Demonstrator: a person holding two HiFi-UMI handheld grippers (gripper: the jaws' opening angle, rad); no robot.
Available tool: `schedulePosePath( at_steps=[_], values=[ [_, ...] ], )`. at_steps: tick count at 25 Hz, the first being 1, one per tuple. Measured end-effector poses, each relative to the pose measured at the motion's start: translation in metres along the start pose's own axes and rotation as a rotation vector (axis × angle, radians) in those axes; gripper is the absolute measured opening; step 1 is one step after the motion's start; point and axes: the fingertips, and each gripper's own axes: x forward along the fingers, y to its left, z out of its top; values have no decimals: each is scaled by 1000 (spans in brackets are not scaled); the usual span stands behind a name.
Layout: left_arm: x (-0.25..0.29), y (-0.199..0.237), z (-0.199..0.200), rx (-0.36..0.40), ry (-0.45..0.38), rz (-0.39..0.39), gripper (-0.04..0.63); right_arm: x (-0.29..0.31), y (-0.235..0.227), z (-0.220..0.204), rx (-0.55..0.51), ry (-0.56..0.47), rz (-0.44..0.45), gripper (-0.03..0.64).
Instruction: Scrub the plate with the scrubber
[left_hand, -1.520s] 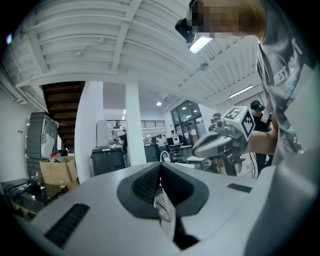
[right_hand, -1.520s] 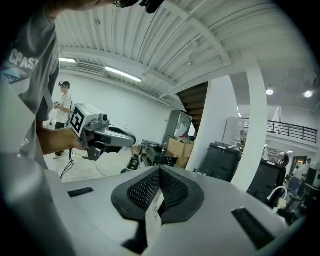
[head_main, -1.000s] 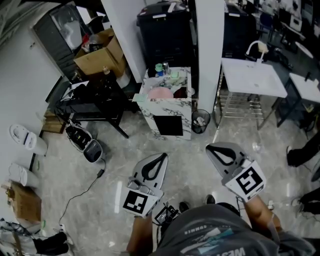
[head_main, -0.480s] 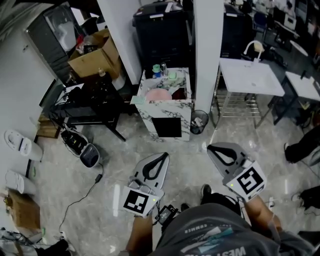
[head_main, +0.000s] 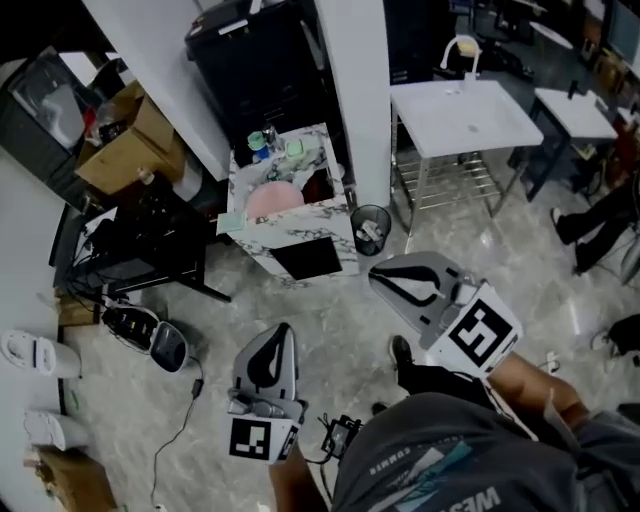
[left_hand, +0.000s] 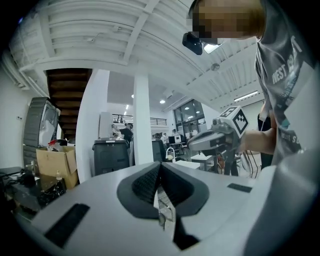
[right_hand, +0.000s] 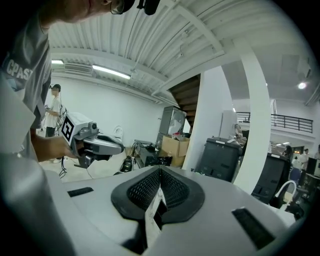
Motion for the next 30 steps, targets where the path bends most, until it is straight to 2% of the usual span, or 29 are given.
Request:
schedulePosePath(
  at_steps=[3, 9, 18, 30],
  values=[
    [20, 19, -15, -30, 64, 14, 4, 24, -17, -11, 46, -12, 24, 31],
    [93, 54, -14, -33, 59, 85, 4, 71, -87, -20, 44, -33, 95, 31],
    [158, 83, -12, -3, 89, 166, 3, 108, -149, -31, 48, -93, 176, 31],
    [195, 114, -25, -7, 130, 145, 4, 144, -183, -57, 106, -63, 166, 31]
  ],
)
